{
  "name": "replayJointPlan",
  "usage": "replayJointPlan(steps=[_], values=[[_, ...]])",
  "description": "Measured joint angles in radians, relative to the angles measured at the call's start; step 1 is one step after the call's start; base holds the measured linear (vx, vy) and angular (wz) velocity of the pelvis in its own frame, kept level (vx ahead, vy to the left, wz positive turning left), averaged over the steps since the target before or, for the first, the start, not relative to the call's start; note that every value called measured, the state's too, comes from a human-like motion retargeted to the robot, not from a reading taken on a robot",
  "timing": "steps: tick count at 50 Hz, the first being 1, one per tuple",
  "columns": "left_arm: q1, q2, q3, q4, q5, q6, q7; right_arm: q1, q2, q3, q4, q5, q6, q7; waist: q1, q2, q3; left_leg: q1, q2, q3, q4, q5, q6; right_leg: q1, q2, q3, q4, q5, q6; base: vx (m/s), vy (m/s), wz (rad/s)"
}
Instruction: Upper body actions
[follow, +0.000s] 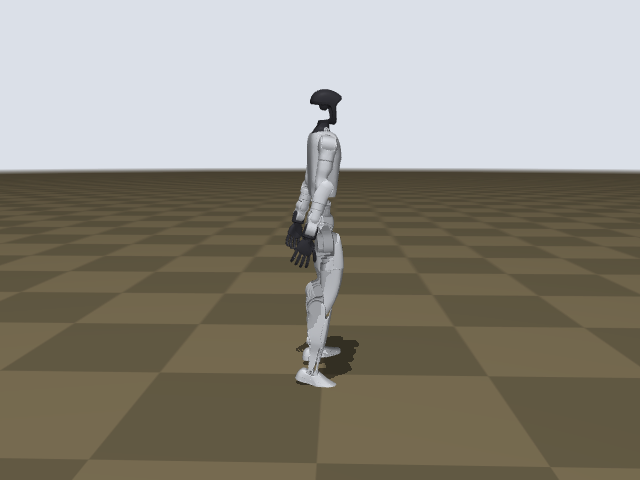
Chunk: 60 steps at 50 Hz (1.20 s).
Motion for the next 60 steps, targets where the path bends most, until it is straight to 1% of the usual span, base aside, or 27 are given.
replayJointPlan(steps=[4,7,11,14,18,22,25,28,32,34,37,40,42,44,46,48,50,52,54,55,58,60], values=[[-0.095,0.057,-0.069,0.004,-0.015,0.031,0.013,-0.1,-0.003,0.004,0.0,0.06,-0.003,-0.003,0.002,0.0,-0.012,-0.004,0.0,0.002,0.002,0.003,0.001,-0.003,-0.001,-0.002,0.001,0.003,-0.003,-0.04,0.03,0.01],[-0.222,0.098,-0.101,-0.001,-0.04,0.052,0.003,-0.225,0.003,0.001,0.0,0.119,0.015,0.019,0.008,0.0,-0.026,-0.004,0.002,0.004,0.004,0.005,0.003,-0.005,0.0,0.001,0.003,0.005,-0.005,-0.07,0.07,-0.05],[-0.41,0.137,-0.084,-0.074,-0.082,0.075,-0.043,-0.444,0.027,-0.019,0.0,0.159,0.008,0.062,0.013,-0.002,-0.055,0.001,0.003,0.006,0.006,0.006,0.005,-0.003,0.003,0.005,0.007,0.007,-0.008,0.0,0.06,-0.05],[-0.581,0.159,-0.068,-0.122,-0.101,0.078,-0.034,-0.622,0.051,-0.059,-0.01,0.146,-0.013,0.09,0.016,-0.003,-0.087,-0.001,0.003,0.003,0.008,0.006,0.006,-0.003,0.004,0.003,0.009,0.006,-0.009,0.0,0.04,0.04],[-0.785,0.177,-0.078,-0.187,-0.083,0.049,0.01,-0.804,0.08,-0.066,-0.099,0.144,-0.035,0.111,0.018,-0.005,-0.127,-0.007,0.003,-0.001,0.011,0.006,0.006,-0.006,0.005,0.001,0.01,0.005,-0.009,0.0,0.02,0.02],[-0.998,0.194,-0.117,-0.255,-0.078,-0.029,0.142,-0.983,0.086,-0.014,-0.214,0.184,-0.068,0.122,0.022,-0.008,-0.161,-0.019,0.003,-0.001,0.013,0.003,0.005,-0.017,0.004,0.001,0.011,0.004,-0.008,0.01,0.0,-0.01],[-1.105,0.191,-0.142,-0.291,-0.115,-0.067,0.216,-1.078,0.074,0.031,-0.264,0.216,-0.095,0.111,0.029,-0.01,-0.186,-0.026,0.003,-0.001,0.012,0.002,0.004,-0.024,0.004,0.004,0.01,0.002,-0.006,0.0,0.0,0.0],[-1.199,0.191,-0.162,-0.283,-0.166,-0.084,0.22,-1.153,0.051,0.082,-0.296,0.265,-0.134,0.049,0.035,-0.011,-0.203,-0.032,0.003,-0.001,0.012,0.0,0.003,-0.03,0.005,0.005,0.01,-0.001,-0.004,0.0,0.0,0.0],[-1.279,0.206,-0.205,-0.242,-0.211,-0.073,0.237,-1.221,0.014,0.135,-0.298,0.311,-0.213,-0.042,0.042,-0.01,-0.22,-0.038,0.004,-0.002,0.013,-0.003,0.002,-0.034,0.006,0.006,0.011,-0.004,-0.002,0.0,0.0,0.0],[-1.297,0.209,-0.223,-0.229,-0.217,-0.093,0.266,-1.244,-0.002,0.154,-0.271,0.324,-0.241,-0.075,0.044,-0.011,-0.225,-0.039,0.004,-0.004,0.013,-0.004,0.002,-0.034,0.006,0.005,0.011,-0.006,-0.001,0.0,0.0,0.0],[-1.304,0.203,-0.234,-0.217,-0.217,-0.144,0.325,-1.259,-0.011,0.153,-0.232,0.35,-0.241,-0.103,0.046,-0.017,-0.228,-0.036,0.002,-0.007,0.014,-0.005,0.002,-0.029,0.006,0.002,0.012,-0.008,0.0,0.0,0.0,0.0],[-1.293,0.191,-0.227,-0.214,-0.24,-0.175,0.337,-1.252,-0.005,0.136,-0.224,0.387,-0.233,-0.084,0.045,-0.019,-0.227,-0.035,0.001,-0.008,0.014,-0.005,0.002,-0.026,0.005,-0.001,0.011,-0.009,0.0,0.0,0.0,0.0],[-1.275,0.182,-0.208,-0.226,-0.26,-0.175,0.318,-1.237,0.007,0.123,-0.236,0.397,-0.236,-0.078,0.042,-0.018,-0.224,-0.035,0.001,-0.008,0.014,-0.005,0.002,-0.026,0.005,0.0,0.011,-0.008,0.0,0.0,0.0,0.0],[-1.247,0.165,-0.18,-0.269,-0.285,-0.157,0.299,-1.21,0.027,0.112,-0.275,0.404,-0.23,-0.087,0.039,-0.016,-0.217,-0.035,0.001,-0.007,0.013,-0.004,0.003,-0.028,0.005,0.001,0.011,-0.007,-0.001,0.0,0.0,0.0],[-1.195,0.132,-0.148,-0.377,-0.314,-0.129,0.259,-1.16,0.066,0.096,-0.368,0.405,-0.203,-0.092,0.038,-0.013,-0.209,-0.035,0.001,-0.004,0.013,-0.004,0.002,-0.032,0.004,0.003,0.013,-0.006,-0.003,0.0,0.0,0.0],[-1.111,0.113,-0.139,-0.537,-0.341,-0.109,0.177,-1.092,0.112,0.076,-0.494,0.379,-0.167,-0.065,0.032,-0.011,-0.204,-0.034,0.001,0.001,0.012,-0.004,0.002,-0.035,0.003,0.006,0.013,-0.005,-0.004,0.0,0.0,0.0],[-0.974,0.141,-0.146,-0.765,-0.363,-0.089,0.059,-1.001,0.144,0.088,-0.664,0.346,-0.156,0.048,0.016,-0.005,-0.188,-0.029,-0.003,0.003,0.01,-0.005,0.002,-0.036,0.001,0.009,0.013,-0.004,-0.007,0.0,0.0,0.0],[-0.851,0.148,-0.125,-0.912,-0.326,-0.106,0.042,-0.901,0.142,0.122,-0.797,0.317,-0.195,0.128,0.008,0.001,-0.173,-0.024,-0.004,0.007,0.007,-0.006,0.002,-0.037,0.001,0.015,0.013,-0.004,-0.008,0.04,0.0,-0.08],[-0.718,0.145,-0.11,-1.02,-0.294,-0.156,0.086,-0.771,0.119,0.169,-0.915,0.281,-0.26,0.137,0.014,0.006,-0.161,-0.02,-0.003,0.009,0.006,-0.008,0.002,-0.037,0.002,0.02,0.015,-0.004,-0.007,0.09,-0.03,-0.12],[-0.654,0.146,-0.107,-1.058,-0.287,-0.192,0.116,-0.703,0.102,0.196,-0.967,0.262,-0.294,0.124,0.016,0.008,-0.152,-0.019,-0.002,0.01,0.006,-0.008,0.001,-0.036,0.002,0.021,0.015,-0.004,-0.007,0.0,0.0,0.0],[-0.458,0.131,-0.116,-1.091,-0.264,-0.293,0.184,-0.487,0.061,0.235,-1.023,0.175,-0.394,-0.008,0.015,0.007,-0.127,-0.014,-0.003,0.004,0.005,-0.008,0.001,-0.025,0.002,0.014,0.012,-0.007,-0.005,0.01,-0.02,0.07],[-0.342,0.113,-0.106,-1.054,-0.219,-0.314,0.171,-0.36,0.054,0.238,-0.976,0.119,-0.411,-0.081,0.017,0.005,-0.118,-0.016,-0.004,-0.003,0.004,-0.007,0.0,-0.02,0.002,0.007,0.009,-0.009,-0.002,0.05,-0.07,0.24]])
